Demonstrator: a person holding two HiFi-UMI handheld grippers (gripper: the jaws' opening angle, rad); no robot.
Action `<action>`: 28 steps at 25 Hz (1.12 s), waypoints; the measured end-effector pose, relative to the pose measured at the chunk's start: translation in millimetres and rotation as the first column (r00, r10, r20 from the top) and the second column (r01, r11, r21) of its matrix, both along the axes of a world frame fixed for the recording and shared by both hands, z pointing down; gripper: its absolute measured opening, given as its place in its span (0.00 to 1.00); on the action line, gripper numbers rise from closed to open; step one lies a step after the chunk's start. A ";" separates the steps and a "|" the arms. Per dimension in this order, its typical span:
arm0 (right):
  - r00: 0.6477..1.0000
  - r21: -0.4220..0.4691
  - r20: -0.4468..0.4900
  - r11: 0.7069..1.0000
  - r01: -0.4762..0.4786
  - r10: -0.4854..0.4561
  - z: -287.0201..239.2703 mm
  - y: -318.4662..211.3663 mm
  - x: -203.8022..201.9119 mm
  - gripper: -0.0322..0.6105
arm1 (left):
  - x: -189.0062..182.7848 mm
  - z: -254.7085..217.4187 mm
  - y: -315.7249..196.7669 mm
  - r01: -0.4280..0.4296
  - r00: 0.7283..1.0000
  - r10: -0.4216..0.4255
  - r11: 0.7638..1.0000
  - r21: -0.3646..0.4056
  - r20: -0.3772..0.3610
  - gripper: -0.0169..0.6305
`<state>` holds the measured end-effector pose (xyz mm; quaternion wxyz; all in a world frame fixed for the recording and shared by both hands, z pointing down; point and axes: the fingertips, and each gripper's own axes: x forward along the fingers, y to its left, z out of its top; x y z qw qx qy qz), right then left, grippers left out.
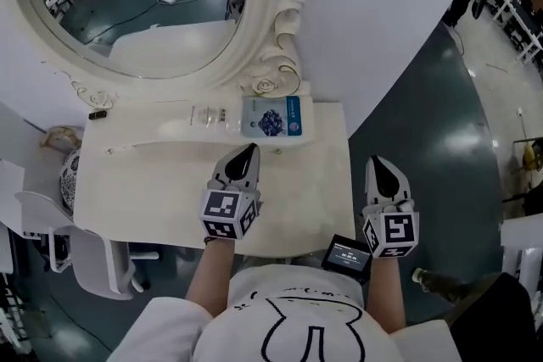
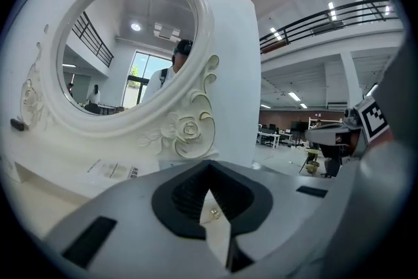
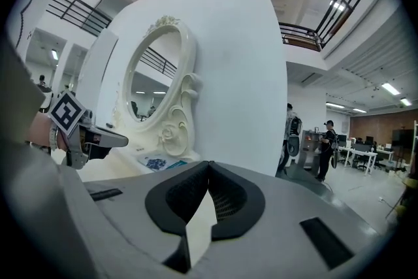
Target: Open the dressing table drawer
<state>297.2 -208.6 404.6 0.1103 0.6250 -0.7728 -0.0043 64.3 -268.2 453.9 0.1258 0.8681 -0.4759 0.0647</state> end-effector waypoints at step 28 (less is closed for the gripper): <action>0.986 -0.170 0.092 0.974 0.152 -0.138 83.4 -45.1 57.1 0.10 | 47.2 96.8 0.2 0.190 0.975 -0.155 0.953 -0.236 0.158 0.22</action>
